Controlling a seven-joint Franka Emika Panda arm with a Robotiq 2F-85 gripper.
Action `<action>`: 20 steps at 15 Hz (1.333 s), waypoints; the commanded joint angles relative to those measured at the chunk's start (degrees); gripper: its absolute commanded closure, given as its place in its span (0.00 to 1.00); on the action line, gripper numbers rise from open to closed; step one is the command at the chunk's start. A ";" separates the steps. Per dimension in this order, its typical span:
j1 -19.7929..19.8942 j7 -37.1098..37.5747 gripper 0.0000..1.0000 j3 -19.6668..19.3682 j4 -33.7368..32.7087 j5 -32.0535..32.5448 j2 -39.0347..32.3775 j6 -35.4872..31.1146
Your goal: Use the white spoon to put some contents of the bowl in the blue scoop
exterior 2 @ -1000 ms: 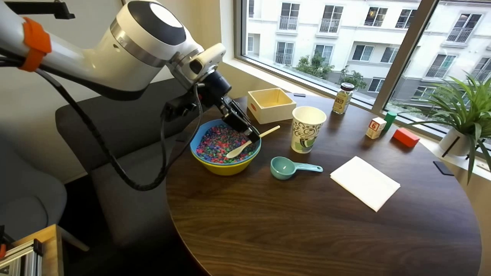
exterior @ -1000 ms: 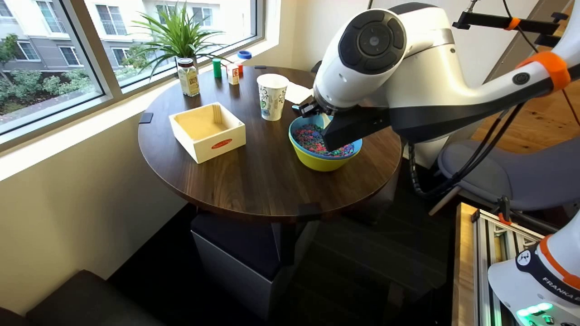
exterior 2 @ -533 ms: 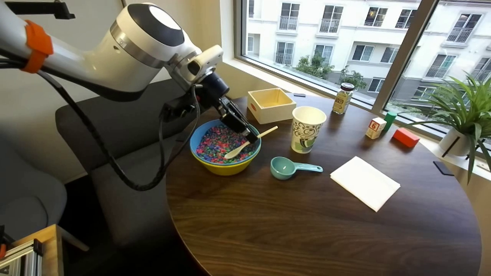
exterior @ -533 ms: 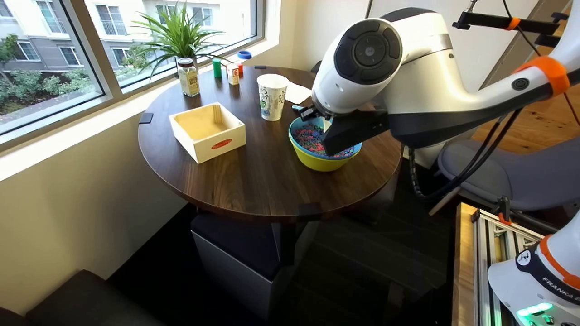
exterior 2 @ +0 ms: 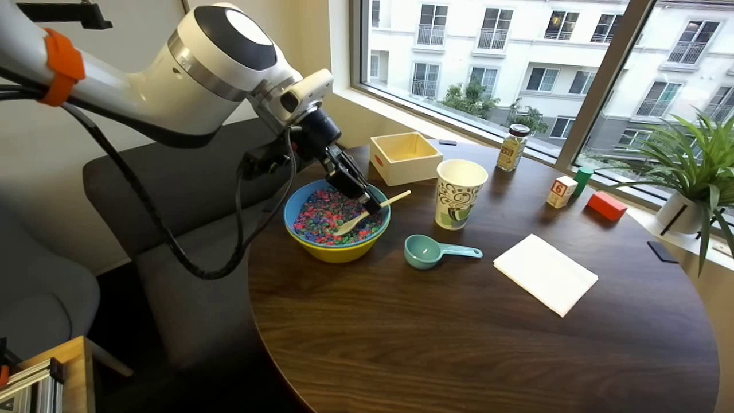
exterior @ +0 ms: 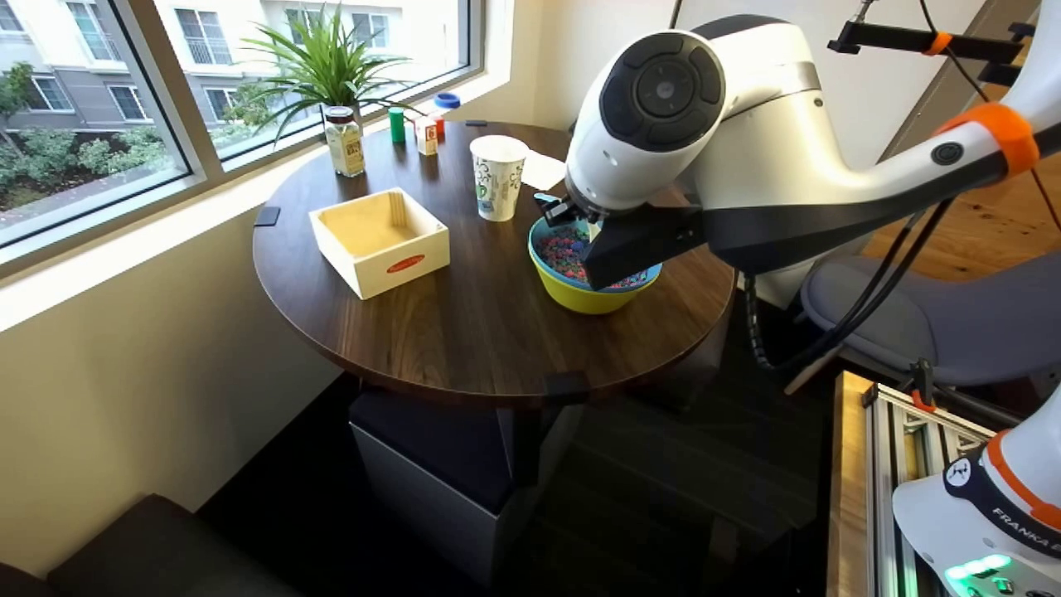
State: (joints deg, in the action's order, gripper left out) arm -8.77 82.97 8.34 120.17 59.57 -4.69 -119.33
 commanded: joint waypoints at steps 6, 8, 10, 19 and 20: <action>0.01 1.09 0.97 -0.51 -2.14 -5.09 -1.29 0.41; 0.31 0.37 0.97 -0.70 -2.54 -6.80 -1.20 -0.27; 0.67 -0.04 0.97 -1.05 -2.70 -8.90 -1.19 -1.41; 1.76 -0.43 0.97 -2.55 -4.61 -11.10 -0.60 -3.32; 1.87 -0.37 0.97 -2.71 -4.87 -11.30 -0.58 -3.71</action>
State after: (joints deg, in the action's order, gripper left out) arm -7.31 83.12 6.09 116.11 50.39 -5.13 -121.27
